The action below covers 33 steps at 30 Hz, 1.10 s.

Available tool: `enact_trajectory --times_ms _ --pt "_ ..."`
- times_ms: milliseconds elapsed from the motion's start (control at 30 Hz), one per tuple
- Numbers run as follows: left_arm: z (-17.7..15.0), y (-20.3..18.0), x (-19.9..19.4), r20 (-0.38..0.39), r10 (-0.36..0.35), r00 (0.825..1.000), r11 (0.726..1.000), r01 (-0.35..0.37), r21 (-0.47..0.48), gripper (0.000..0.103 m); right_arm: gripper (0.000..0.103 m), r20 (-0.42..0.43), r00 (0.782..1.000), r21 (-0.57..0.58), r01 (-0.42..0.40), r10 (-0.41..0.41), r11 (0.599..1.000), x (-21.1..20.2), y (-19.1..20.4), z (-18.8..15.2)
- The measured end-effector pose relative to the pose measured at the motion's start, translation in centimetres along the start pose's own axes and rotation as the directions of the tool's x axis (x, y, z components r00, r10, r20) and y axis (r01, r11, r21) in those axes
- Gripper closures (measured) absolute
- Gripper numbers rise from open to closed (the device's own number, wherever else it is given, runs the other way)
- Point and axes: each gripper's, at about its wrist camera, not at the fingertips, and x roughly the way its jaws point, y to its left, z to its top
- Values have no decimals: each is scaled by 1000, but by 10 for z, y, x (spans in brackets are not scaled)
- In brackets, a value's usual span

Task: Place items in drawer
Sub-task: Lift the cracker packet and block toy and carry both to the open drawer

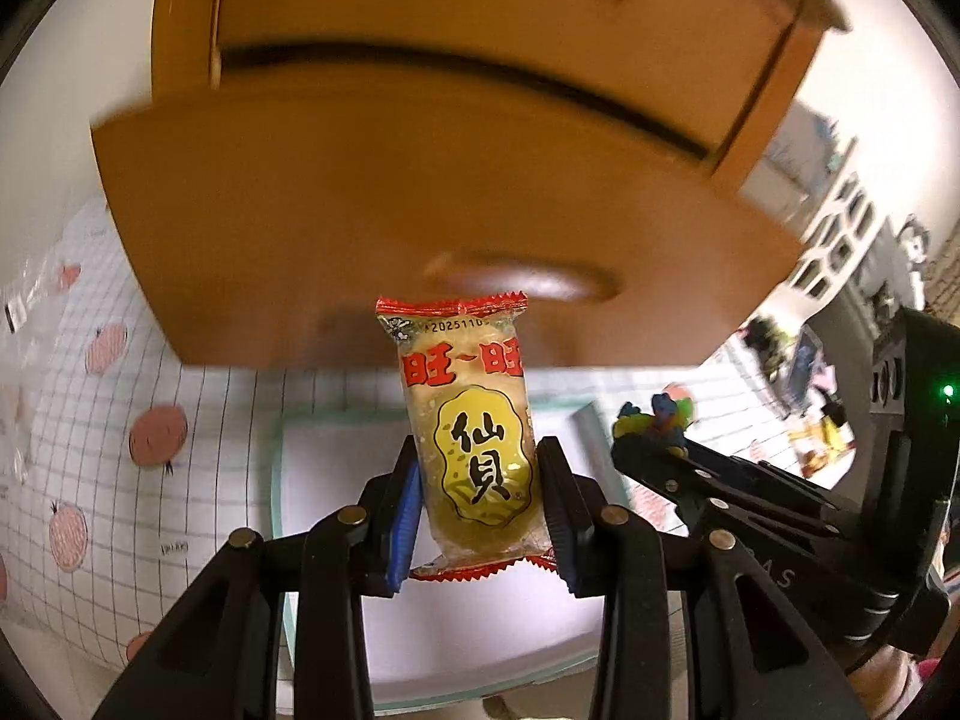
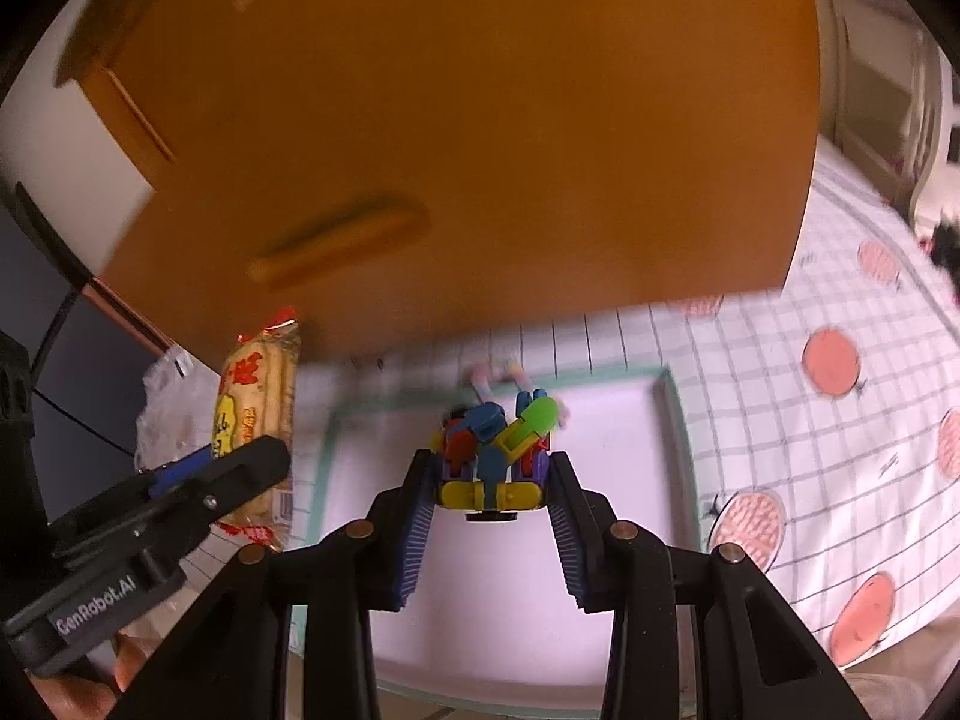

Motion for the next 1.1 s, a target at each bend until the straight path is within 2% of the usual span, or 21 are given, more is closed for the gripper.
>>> enact_trajectory --times_ms 233,367,667,1100 --pt "25 -17 -46 123 -62 991 998 59 28 64 63 115 993 -31 -7 10 1000 -52 23 28" --pt "42 -15 -63 176 -75 981 997 70 37 64 63 166 986 -59 -14 24 998 -75 36 39" --pt "82 -6 -94 284 -57 957 998 52 25 64 64 241 970 -150 2 35 989 -106 72 60" --pt "120 13 -110 357 -15 934 1000 10 15 64 64 292 956 -215 29 37 976 -120 98 106"
